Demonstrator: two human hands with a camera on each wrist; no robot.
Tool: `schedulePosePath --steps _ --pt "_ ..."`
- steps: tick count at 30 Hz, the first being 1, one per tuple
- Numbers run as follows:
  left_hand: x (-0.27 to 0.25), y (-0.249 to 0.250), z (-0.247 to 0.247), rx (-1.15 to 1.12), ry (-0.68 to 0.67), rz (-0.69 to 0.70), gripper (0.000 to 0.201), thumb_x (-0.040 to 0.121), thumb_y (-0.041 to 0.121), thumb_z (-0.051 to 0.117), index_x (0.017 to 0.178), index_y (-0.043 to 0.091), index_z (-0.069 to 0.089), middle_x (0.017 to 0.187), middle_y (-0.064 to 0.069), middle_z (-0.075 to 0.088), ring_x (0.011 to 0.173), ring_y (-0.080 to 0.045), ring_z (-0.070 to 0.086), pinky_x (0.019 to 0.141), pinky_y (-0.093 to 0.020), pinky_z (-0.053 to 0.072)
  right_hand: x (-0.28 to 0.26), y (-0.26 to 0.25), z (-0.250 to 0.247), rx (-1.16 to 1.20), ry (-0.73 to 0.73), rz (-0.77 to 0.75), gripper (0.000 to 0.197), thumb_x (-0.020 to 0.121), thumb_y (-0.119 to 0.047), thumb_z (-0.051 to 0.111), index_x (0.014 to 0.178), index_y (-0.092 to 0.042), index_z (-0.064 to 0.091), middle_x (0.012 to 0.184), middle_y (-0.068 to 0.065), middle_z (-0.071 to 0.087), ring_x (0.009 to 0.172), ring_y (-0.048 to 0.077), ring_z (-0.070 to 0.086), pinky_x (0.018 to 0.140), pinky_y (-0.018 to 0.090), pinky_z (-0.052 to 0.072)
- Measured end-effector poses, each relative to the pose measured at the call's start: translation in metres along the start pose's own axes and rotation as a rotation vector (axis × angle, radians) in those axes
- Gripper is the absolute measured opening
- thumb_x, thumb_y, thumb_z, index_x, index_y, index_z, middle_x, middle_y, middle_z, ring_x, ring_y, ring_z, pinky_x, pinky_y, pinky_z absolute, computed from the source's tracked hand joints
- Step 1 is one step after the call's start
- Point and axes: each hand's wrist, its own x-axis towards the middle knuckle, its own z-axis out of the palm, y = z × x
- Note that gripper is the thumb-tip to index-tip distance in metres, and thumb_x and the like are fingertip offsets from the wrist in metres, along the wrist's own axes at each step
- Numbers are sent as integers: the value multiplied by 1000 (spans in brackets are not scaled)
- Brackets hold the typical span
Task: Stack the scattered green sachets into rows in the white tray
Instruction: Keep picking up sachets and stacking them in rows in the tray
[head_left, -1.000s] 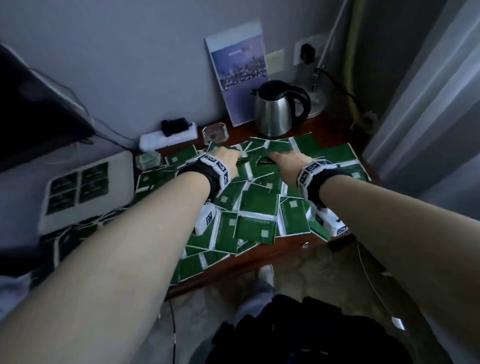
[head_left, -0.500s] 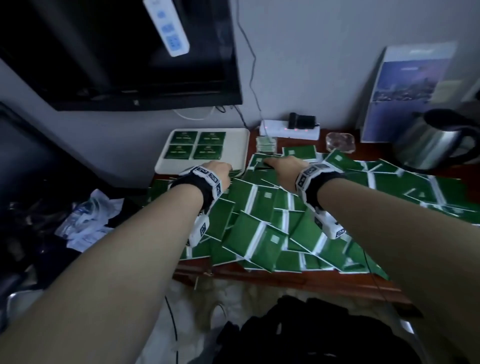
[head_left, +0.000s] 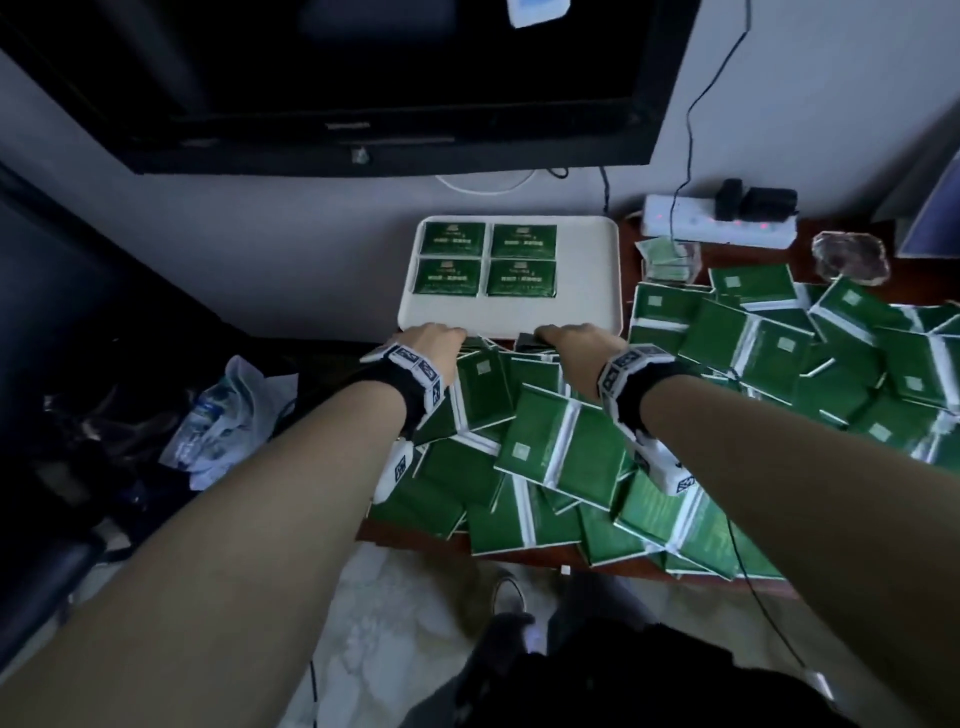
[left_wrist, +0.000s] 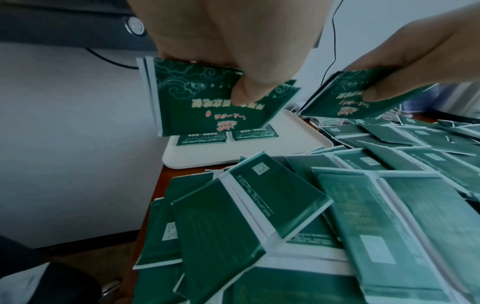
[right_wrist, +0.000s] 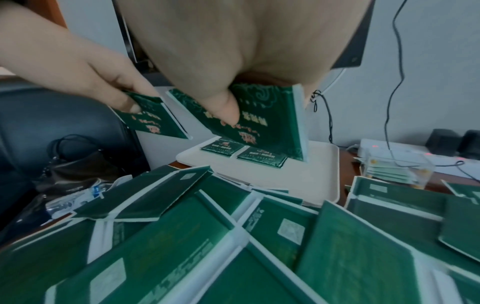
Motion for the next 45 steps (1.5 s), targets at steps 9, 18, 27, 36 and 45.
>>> schedulePosePath --steps 9,18,27,36,45 --pt "80 -39 16 -48 32 22 64 84 -10 50 143 15 46 130 -10 57 112 -33 60 84 -44 55 98 9 12 24 -47 -23 63 86 6 45 145 -14 36 130 14 55 112 34 58 90 47 54" --pt "148 -62 46 -81 108 46 73 88 -15 45 152 17 34 159 -9 29 138 -31 41 104 -39 47 156 22 35 -43 -100 -38 77 90 10 38 158 -14 10 165 9 -4 152 27 0 122 40 7" --pt "145 -71 78 -156 89 21 80 88 -4 59 156 15 22 164 -7 12 146 -28 26 116 -38 34 159 30 50 -82 -110 -26 73 98 -28 51 158 -17 11 165 8 -6 152 28 1 123 45 11" --pt "126 -71 83 -147 54 86 75 88 3 58 155 17 26 164 -5 13 147 -25 26 115 -36 35 149 17 49 -71 -150 15 70 98 -13 52 156 -32 18 165 5 4 149 34 14 115 53 31" --pt "131 -72 72 -209 0 113 81 87 -7 55 156 19 22 165 -1 5 144 -24 31 100 -31 46 157 14 43 -91 -138 16 76 93 -5 58 154 -37 26 164 2 9 146 34 20 99 50 49"
